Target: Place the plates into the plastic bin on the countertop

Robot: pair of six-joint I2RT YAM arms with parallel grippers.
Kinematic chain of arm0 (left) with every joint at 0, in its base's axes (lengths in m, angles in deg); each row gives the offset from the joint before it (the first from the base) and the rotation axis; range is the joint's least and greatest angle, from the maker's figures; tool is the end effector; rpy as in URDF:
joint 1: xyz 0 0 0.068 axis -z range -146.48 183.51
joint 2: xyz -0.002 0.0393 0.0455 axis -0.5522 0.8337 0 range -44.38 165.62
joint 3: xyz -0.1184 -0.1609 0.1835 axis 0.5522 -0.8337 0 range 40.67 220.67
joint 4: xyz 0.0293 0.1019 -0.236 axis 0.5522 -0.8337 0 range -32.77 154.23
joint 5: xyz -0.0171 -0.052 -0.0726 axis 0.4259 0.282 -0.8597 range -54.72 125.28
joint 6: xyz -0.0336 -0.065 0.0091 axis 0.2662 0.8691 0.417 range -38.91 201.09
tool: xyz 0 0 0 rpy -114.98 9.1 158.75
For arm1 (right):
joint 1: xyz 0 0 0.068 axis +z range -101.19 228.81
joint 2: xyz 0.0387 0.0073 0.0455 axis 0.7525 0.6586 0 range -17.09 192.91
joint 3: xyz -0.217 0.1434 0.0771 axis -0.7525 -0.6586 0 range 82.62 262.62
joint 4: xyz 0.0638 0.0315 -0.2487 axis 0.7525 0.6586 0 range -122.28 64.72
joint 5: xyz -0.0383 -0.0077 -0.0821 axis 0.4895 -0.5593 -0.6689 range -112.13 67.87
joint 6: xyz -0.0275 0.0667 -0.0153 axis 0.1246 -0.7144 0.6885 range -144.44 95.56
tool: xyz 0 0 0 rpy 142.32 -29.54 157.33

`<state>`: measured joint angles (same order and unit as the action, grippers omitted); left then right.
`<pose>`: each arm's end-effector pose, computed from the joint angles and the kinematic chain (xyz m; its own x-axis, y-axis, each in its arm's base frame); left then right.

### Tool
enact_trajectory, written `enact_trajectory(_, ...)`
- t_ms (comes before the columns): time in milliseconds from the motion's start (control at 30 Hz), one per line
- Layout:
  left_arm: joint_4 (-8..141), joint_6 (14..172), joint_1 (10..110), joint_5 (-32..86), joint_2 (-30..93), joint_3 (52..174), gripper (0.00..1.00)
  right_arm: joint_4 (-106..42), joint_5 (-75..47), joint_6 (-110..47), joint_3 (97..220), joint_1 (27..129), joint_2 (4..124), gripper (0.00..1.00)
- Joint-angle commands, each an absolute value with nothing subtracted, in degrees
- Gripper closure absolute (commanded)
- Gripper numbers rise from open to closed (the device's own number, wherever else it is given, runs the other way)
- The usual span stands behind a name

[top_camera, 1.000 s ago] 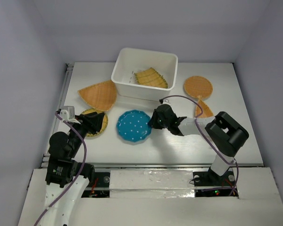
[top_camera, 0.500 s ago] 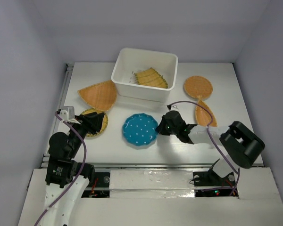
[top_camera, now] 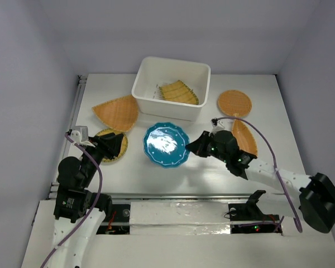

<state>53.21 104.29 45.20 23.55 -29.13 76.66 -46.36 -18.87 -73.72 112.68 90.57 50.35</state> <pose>0.0997 -0.0335 0.3470 -0.0036 -0.3932 -0.9194 0.4277 0.8305 -0.3568 0.2010 0.1841 0.2029 -0.7259 0.3662 -0.5822 -0.2357 0.6627 0.7108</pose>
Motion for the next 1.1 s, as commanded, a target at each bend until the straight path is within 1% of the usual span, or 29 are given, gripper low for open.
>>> enact_trajectory(0,54.9,104.2,45.6,24.0,-29.3,76.4,0.60,-52.6,-17.3,-74.6,118.7,90.2,42.9,1.00)
enact_trajectory(133,54.5,104.3,45.6,24.8,-29.6,76.7,0.60,-46.1,-19.0,-69.5,126.5,87.0,40.3,1.00)
enact_trajectory(233,54.2,104.3,45.6,25.3,-29.9,76.7,0.60,-43.6,-19.1,-65.6,133.8,82.8,42.7,1.00)
enact_trajectory(300,54.4,104.3,45.6,25.2,-30.0,76.7,0.60,-42.9,-18.3,-63.5,139.7,79.3,46.4,1.00)
enact_trajectory(400,54.5,104.3,45.6,25.0,-30.0,76.6,0.60,-41.2,-19.8,-60.0,148.9,77.3,53.4,1.00)
enact_trajectory(733,54.7,104.3,45.6,24.6,-29.7,76.4,0.60,-34.5,-26.9,-54.6,173.0,73.9,75.5,1.00)
enact_trajectory(867,54.7,104.3,45.6,24.5,-29.6,76.4,0.60,-32.5,-31.1,-53.0,178.2,73.9,81.6,1.00)
enact_trajectory(933,54.7,104.3,45.6,24.4,-29.6,76.4,0.60,-32.5,-33.1,-52.8,178.9,73.9,83.3,1.00)
enact_trajectory(1067,54.8,104.3,45.6,24.4,-29.7,76.4,0.60,-32.5,-33.0,-53.5,180.9,72.9,87.9,1.00)
